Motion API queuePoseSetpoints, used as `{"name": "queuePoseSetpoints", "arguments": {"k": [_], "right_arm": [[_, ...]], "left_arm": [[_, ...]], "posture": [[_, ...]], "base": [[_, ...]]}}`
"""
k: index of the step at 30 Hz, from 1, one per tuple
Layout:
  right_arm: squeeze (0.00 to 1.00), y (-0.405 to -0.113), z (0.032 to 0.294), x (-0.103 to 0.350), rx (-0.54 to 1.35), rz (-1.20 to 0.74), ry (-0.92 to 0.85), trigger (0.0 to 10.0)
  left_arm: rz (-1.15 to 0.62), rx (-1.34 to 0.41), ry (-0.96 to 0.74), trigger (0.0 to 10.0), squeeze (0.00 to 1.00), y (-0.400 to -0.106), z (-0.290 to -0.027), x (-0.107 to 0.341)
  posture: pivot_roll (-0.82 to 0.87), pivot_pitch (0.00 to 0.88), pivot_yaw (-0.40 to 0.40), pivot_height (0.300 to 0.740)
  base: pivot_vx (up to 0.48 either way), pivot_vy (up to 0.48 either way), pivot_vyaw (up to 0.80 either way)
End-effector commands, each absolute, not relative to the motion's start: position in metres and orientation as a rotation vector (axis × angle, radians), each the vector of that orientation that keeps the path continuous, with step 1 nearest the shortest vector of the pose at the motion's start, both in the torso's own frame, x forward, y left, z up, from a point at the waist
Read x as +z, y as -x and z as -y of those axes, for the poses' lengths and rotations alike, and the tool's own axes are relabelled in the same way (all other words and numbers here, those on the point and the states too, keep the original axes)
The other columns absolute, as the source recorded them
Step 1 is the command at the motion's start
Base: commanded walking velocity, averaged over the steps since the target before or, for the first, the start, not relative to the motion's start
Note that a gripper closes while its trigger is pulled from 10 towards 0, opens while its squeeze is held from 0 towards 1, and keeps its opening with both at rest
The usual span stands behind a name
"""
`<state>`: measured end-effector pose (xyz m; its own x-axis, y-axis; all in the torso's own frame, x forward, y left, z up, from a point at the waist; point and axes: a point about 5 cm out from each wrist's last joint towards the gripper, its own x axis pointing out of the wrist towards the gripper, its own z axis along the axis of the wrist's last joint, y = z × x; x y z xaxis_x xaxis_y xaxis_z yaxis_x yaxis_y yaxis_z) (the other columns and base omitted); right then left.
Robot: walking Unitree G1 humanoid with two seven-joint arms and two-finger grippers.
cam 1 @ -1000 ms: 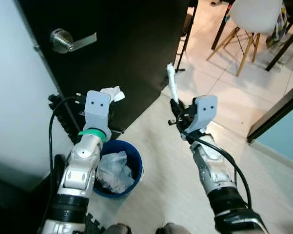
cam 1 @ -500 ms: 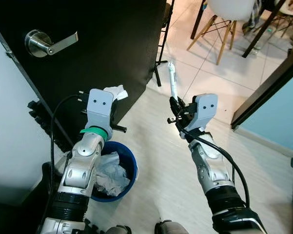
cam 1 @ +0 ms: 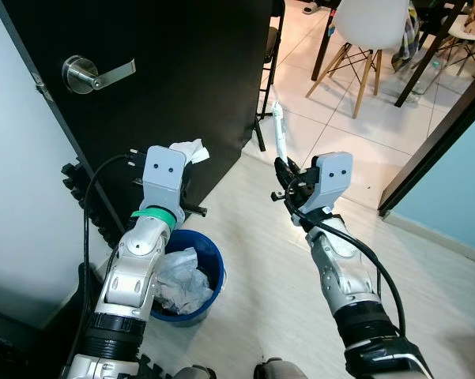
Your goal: Clean up the room
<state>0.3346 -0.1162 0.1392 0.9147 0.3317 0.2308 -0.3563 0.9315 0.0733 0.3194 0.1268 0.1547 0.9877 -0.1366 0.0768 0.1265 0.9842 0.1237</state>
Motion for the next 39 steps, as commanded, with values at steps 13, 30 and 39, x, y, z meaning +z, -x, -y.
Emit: {"name": "queuePoseSetpoints", "arguments": {"k": [13, 30, 39], "right_arm": [[0.00, -0.3329, 0.1148, 0.1348, 0.367, 0.204, -0.103, 10.0], [0.00, -0.3328, 0.1147, 0.1337, 0.366, 0.197, -0.103, 10.0], [0.00, -0.3329, 0.1143, 0.1331, 0.365, 0.194, -0.104, 10.0]], "left_arm": [[0.069, -0.124, -0.127, 10.0, 0.00, -0.3201, -0.1279, 0.1497], [0.067, -0.112, -0.121, 10.0, 0.00, -0.3204, -0.1298, 0.1500], [0.068, -0.110, -0.119, 10.0, 0.00, -0.3210, -0.1305, 0.1504]], "posture": [[-0.01, 0.033, 0.016, 0.740], [-0.01, 0.038, 0.016, 0.740], [-0.01, 0.038, 0.018, 0.740]], "base": [[0.018, -0.287, 0.00], [0.000, -0.330, 0.00], [0.000, -0.330, 0.00]]}}
